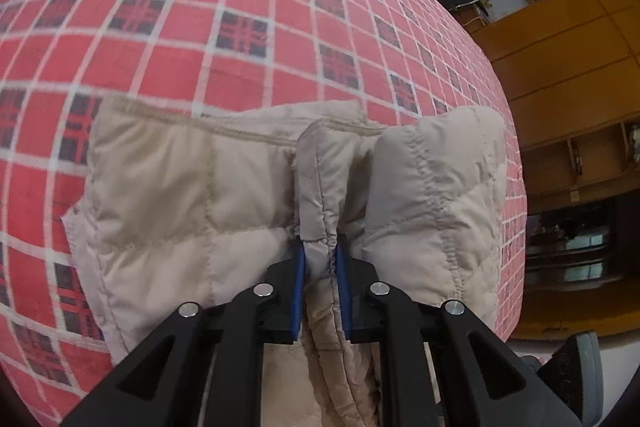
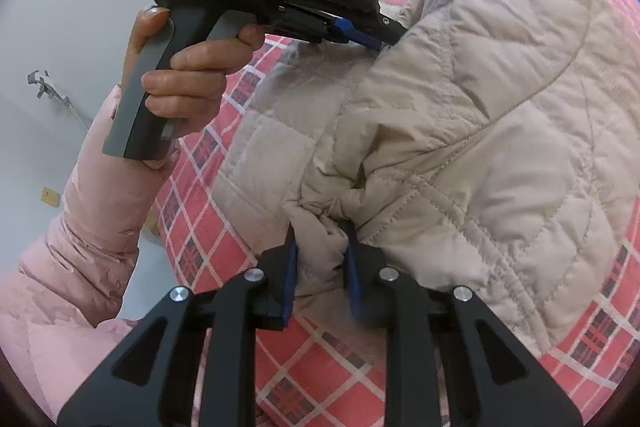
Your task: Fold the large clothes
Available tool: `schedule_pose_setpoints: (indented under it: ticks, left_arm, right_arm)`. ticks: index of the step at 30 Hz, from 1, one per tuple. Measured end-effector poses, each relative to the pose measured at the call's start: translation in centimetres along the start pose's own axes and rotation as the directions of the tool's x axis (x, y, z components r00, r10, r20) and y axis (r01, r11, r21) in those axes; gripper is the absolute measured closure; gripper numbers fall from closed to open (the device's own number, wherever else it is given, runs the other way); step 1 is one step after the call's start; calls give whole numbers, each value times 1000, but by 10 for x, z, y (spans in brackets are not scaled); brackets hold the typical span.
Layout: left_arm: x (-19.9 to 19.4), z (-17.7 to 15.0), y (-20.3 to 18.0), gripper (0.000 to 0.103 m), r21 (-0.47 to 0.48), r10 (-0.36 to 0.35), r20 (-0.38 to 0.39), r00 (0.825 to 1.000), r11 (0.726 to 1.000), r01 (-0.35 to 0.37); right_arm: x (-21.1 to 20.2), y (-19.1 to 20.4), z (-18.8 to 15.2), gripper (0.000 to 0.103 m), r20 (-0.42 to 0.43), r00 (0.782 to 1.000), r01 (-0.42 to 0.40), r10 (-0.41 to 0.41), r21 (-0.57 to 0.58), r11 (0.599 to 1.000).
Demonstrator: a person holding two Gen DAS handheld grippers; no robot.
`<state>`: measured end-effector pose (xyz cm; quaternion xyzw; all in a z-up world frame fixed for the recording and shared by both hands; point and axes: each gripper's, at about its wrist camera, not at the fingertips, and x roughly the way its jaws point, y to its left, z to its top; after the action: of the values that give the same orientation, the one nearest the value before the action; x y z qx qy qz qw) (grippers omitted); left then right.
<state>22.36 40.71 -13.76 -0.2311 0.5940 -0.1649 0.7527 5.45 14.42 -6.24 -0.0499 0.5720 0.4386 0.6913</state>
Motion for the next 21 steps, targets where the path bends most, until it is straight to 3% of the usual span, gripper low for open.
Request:
schedule_pose_setpoints:
  ticks: [4, 7, 9, 12, 14, 17, 21]
  left_arm:
    - [-3, -6, 4, 88, -8, -36, 22, 999, 999, 36]
    - [-11, -11, 5, 79, -3, -67, 27, 997, 998, 67]
    - [-21, -17, 2, 61, 16, -83, 55, 995, 997, 82]
    - [-38, -29, -3, 43, 50, -108, 106, 988, 993, 104]
    - [-43, -37, -8, 37, 61, -143, 123, 982, 989, 137]
    - [-44, -48, -11, 37, 75, -171, 112, 979, 984, 163]
    - [-35, -55, -19, 33, 89, -191, 78, 978, 979, 184]
  right_arm:
    - [4, -3, 1, 82, -9, 1000, -6, 6, 7, 1000]
    - [-6, -1, -1, 76, 6, 1000, -27, 27, -2, 1000]
    - [-19, -2, 0, 71, 22, 999, -39, 39, -4, 999]
    - [-45, 3, -6, 53, 54, 996, -66, 67, -16, 998]
    - [-68, 7, -12, 50, 95, 995, -37, 41, -38, 999]
    - [-98, -2, -20, 50, 157, 988, 1, 2, -22, 1000]
    - [-131, -49, -28, 50, 204, 974, 76, -99, 117, 990]
